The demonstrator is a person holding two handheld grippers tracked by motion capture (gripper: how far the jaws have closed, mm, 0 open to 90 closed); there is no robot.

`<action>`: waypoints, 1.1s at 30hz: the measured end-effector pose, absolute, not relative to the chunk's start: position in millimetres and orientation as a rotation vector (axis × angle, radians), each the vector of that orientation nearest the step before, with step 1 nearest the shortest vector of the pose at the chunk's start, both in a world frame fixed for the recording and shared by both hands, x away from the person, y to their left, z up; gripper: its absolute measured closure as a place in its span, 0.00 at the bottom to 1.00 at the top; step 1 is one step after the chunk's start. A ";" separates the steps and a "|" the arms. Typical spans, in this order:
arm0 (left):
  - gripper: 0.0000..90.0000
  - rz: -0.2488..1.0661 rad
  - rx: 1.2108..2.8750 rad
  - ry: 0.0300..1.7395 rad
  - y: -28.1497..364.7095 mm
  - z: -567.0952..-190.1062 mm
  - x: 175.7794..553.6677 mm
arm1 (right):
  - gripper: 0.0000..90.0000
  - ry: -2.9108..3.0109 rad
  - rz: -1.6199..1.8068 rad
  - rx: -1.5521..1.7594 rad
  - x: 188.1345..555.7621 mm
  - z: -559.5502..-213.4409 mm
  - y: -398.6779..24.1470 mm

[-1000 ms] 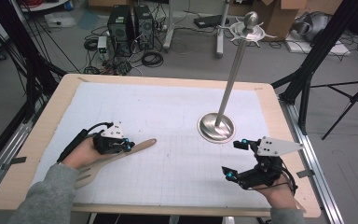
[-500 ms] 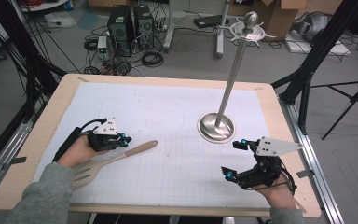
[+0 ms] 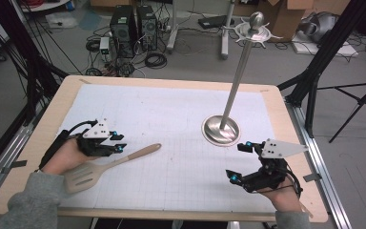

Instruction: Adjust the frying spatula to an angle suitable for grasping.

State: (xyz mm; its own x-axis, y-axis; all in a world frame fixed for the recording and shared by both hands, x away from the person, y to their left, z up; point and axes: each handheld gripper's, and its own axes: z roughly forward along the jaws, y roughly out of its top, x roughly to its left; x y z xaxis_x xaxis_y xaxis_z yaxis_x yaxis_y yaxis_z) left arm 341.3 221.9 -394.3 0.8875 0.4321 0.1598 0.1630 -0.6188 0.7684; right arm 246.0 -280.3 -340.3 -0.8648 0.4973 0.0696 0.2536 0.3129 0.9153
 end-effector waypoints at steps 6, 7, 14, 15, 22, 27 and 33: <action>0.36 0.416 2.189 0.472 222.9 -390.0 335.5 | 0.06 2.354 1.584 0.681 250.2 -340.2 -278.2; 0.33 0.409 2.176 0.483 223.8 -389.1 334.5 | 0.06 2.353 1.587 0.677 251.3 -340.5 -277.5; 0.18 0.359 2.200 0.564 226.2 -386.6 325.5 | 0.06 2.362 1.595 0.666 254.9 -339.4 -272.3; 0.18 0.356 2.212 0.565 225.8 -387.2 324.5 | 0.06 2.358 1.596 0.665 256.3 -339.4 -272.3; 0.20 0.374 2.240 0.563 221.4 -389.8 313.0 | 0.06 2.370 1.594 0.668 261.2 -341.1 -269.6; 0.25 0.354 2.237 0.545 222.3 -388.4 303.8 | 0.06 2.365 1.610 0.661 260.1 -339.2 -269.0; 0.27 0.327 2.238 0.558 224.6 -389.9 302.8 | 0.06 2.374 1.610 0.651 263.9 -340.3 -267.2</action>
State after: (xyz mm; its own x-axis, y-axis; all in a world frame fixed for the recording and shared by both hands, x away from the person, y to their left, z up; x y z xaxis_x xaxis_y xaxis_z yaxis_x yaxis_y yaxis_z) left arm 302.8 224.6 -389.9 0.8698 0.4904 0.0540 0.2864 -0.5912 0.7540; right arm 263.9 -267.2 -340.3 -0.8832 0.4622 0.0796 0.2449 0.3097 0.9188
